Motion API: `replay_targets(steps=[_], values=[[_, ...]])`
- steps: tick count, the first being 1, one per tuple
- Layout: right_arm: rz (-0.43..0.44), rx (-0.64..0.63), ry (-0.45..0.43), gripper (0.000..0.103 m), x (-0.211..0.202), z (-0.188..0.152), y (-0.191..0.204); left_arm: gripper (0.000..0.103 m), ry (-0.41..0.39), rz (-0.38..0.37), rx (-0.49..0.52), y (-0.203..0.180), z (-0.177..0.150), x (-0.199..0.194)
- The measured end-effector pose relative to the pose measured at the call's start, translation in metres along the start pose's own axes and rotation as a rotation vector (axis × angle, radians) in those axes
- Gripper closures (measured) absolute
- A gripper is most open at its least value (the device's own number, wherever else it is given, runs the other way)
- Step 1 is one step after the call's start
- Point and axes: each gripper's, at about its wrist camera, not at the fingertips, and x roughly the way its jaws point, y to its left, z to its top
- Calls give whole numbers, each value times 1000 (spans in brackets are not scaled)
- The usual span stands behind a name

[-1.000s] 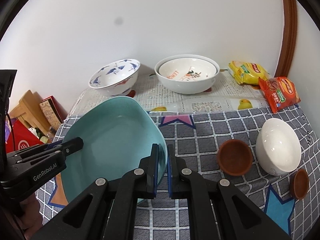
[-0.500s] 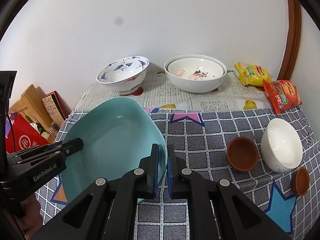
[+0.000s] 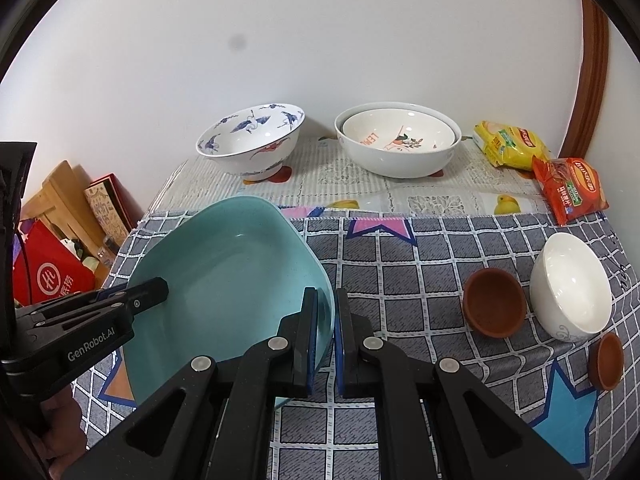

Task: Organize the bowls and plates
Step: 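Carry the teal plate with both grippers over the pink plate stack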

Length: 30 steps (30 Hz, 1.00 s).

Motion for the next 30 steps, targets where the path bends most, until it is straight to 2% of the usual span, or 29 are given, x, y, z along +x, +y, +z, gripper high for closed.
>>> replay_targets(steps=[19, 30], values=[[-10, 3, 38, 96, 22, -4, -1, 89, 44, 8, 2, 2, -3, 24], [-6, -20, 91, 96, 46, -12, 9, 89, 87, 33, -1, 16, -8, 42]])
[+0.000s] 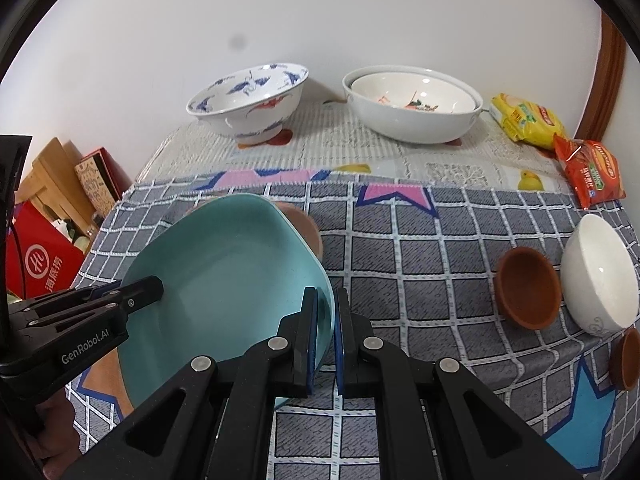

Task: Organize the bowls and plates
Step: 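Carry the teal plate with both grippers over the pink plate stack, then lower the teal plate onto the pink plate and open both grippers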

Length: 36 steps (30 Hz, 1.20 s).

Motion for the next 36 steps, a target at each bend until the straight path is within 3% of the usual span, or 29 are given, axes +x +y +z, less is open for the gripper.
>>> replay_targets(steps=[15, 36], values=[[29, -24, 23, 95, 29, 14, 13, 89, -20, 41, -35, 14, 14, 8], [44, -87, -13, 91, 55, 44, 11, 89, -13, 54, -32, 10, 19, 21]])
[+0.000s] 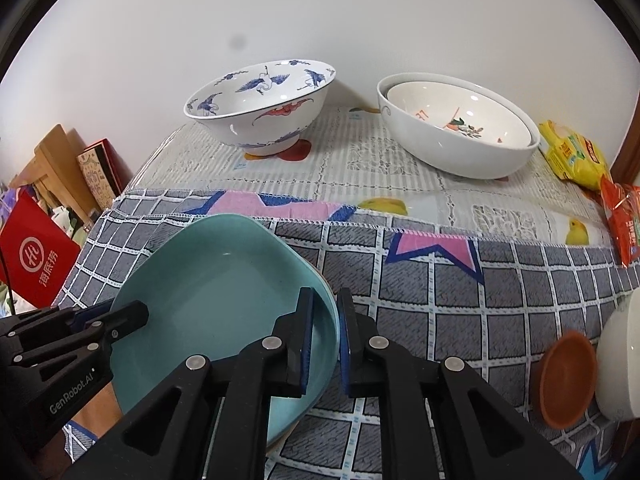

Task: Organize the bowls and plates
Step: 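Lower the teal plate onto the pink plate and open both grippers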

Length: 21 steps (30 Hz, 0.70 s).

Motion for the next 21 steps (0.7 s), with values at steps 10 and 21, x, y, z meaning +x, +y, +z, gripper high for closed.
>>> replay_targets(steps=[10, 21], values=[[32, 14, 11, 87, -12, -3, -5, 84, 30, 26, 8, 0, -11, -7], [67, 0, -30, 68, -80, -29, -22, 76, -39, 31, 58, -36, -21, -65]])
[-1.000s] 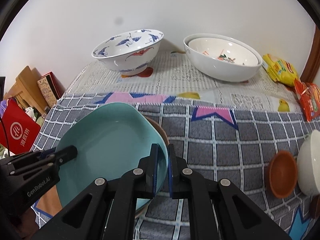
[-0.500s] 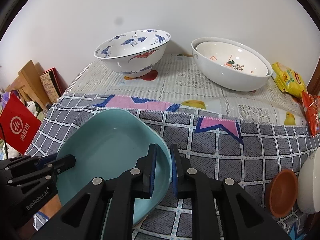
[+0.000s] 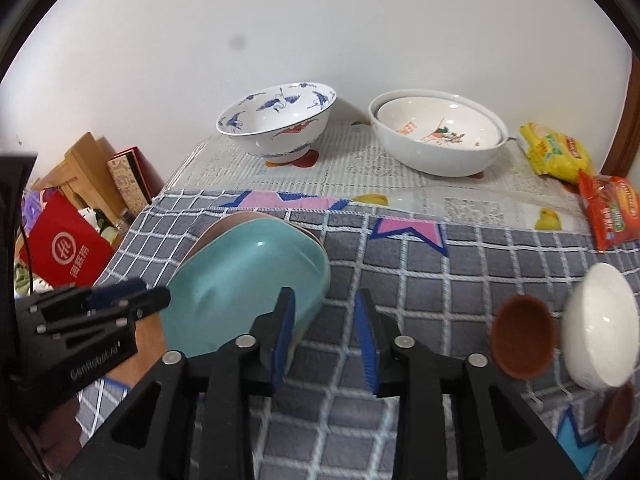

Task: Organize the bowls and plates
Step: 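Lower the teal plate onto the pink plate and open both grippers, then move both grippers toward the two small brown bowls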

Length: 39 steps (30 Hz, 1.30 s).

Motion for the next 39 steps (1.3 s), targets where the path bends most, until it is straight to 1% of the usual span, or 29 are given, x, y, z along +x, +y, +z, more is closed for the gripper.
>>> replay_targets(steps=[2, 4, 9, 11, 14, 17, 20, 24, 27, 29, 32, 35, 36, 37, 39], values=[[-16, -3, -13, 64, -18, -6, -7, 74, -11, -15, 15, -13, -1, -10], [-32, 2, -28, 57, -35, -11, -18, 73, -21, -24, 30, -27, -2, -21], [-108, 20, -85, 53, -82, -26, -54, 73, -41, -64, 58, -65, -4, -47], [-141, 41, -111, 53, -99, -31, -71, 73, -55, -77, 79, -83, -5, -56], [-176, 79, -138, 53, -125, -39, -101, 70, -72, -104, 114, -112, -7, -68], [-211, 127, -154, 53, -142, -46, -128, 69, -87, -121, 160, -141, -12, -75], [-193, 167, -147, 53, -154, -54, -151, 69, -86, -118, 181, -159, -16, -71], [-196, 188, -142, 53, -159, -64, -169, 69, -61, -70, 182, -163, -19, -52], [-196, 197, -125, 53, -154, -71, -176, 69, -38, -34, 172, -153, -18, -34], [-194, 212, -106, 53, -146, -74, -180, 69, -27, -11, 169, -146, -15, -22], [-186, 237, -74, 53, -130, -76, -184, 69, -13, 47, 170, -136, -14, -2], [-186, 255, -41, 53, -112, -76, -185, 69, -8, 70, 163, -128, -11, 12], [-187, 258, -33, 53, -108, -76, -185, 71, -5, 77, 163, -127, -10, 16], [-187, 261, -24, 53, -104, -75, -184, 79, 3, 79, 162, -126, -10, 20], [-176, 273, -9, 53, -95, -74, -183, 89, 19, 65, 158, -124, -9, 29]])
